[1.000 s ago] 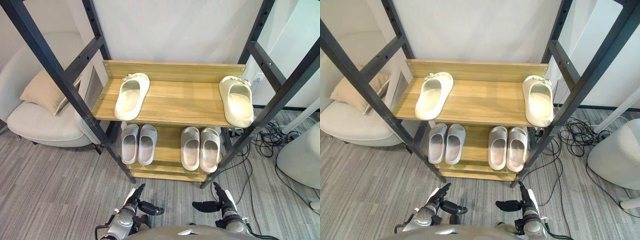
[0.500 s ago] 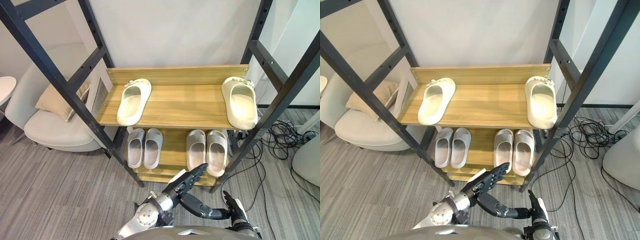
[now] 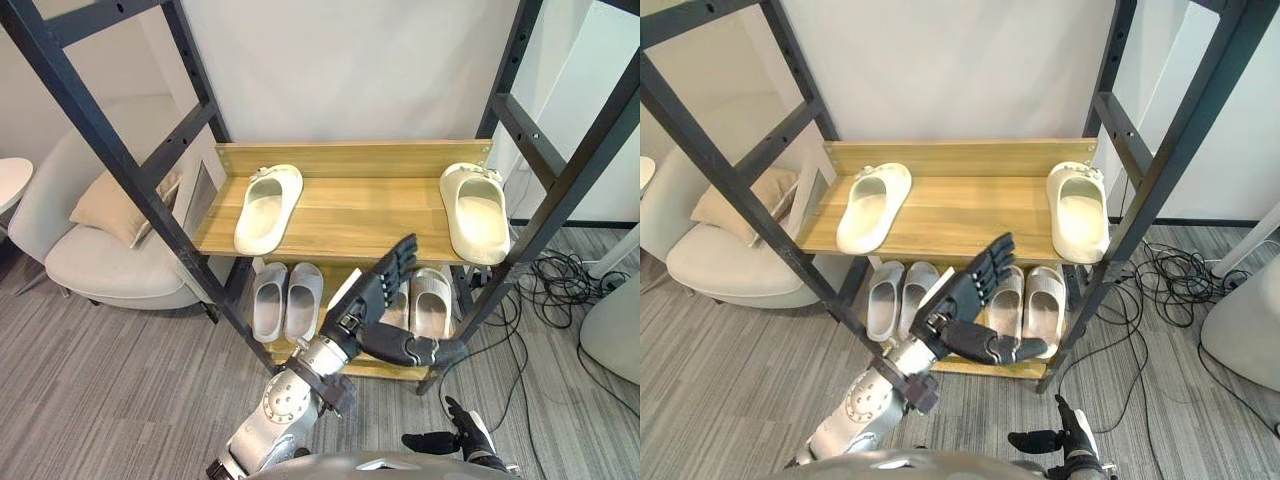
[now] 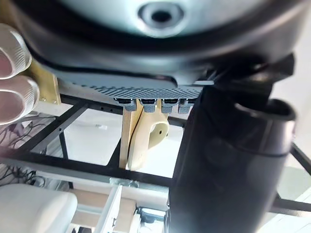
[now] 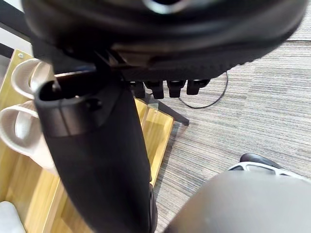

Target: Organize the slippers on the shoe rack

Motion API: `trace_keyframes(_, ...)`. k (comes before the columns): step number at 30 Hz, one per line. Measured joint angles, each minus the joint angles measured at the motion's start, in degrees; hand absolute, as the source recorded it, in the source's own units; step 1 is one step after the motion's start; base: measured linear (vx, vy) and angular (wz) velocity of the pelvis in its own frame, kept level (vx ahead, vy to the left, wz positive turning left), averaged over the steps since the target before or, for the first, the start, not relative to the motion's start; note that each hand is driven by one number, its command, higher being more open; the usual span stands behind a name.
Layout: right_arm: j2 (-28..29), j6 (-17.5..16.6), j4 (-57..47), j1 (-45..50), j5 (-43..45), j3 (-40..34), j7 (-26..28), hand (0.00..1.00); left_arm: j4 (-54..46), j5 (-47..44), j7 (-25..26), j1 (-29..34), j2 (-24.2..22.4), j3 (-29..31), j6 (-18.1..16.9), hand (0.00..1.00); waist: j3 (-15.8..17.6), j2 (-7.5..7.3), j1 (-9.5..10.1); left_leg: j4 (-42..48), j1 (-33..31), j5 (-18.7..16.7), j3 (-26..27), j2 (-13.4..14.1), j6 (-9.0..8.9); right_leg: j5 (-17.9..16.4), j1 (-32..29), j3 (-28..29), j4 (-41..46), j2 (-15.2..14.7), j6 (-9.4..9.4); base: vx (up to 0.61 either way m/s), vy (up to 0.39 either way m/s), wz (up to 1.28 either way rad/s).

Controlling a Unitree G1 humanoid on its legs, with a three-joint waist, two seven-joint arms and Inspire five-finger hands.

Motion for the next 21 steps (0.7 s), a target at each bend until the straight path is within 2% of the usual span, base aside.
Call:
trace_keyframes(4,0.19,-0.01,1.38,0.37,0.00,-0.03,-0.01,1.00,-3.82,1.26,3.44,-2.02,-0.76,2.73,-0.76,1.00,-0.42,-0.66,0.30,0.02,-0.07,0.02,-0.26,0.00,0.03,0.01,0.15,-0.17,0.01,-0.07,0.02,0.00,0.002,0.02)
trace_keyframes(12,0.43,-0.01,2.06,0.44,0.01,-0.05,0.04,1.00,-4.54,14.11,11.33,-10.47,-1.49,13.29,-2.18,1.00,-0.90,-1.12,0.13,0.02,0.23,0.10,-0.72,-0.03,0.13,-0.01,0.77,-0.44,0.01,-0.07,0.01,-0.01,0.003,0.02)
trace_keyframes(16,0.60,-0.02,2.08,0.38,0.01,-0.01,0.11,1.00,-4.54,19.78,15.57,-13.42,0.31,16.30,-2.59,1.00,-0.74,-1.39,0.11,0.01,0.34,0.10,-0.77,-0.02,0.13,-0.02,0.90,-0.48,-0.05,-0.07,0.00,0.00,0.000,0.00)
trace_keyframes(21,1.10,-0.06,2.08,0.12,0.00,-0.03,0.11,1.00,-4.02,25.89,17.89,-17.53,2.32,19.26,-2.73,1.00,-0.30,-2.09,-0.04,0.01,0.34,0.10,-0.77,-0.03,0.13,-0.02,0.90,-0.47,-0.10,-0.07,0.00,0.00,0.000,0.00)
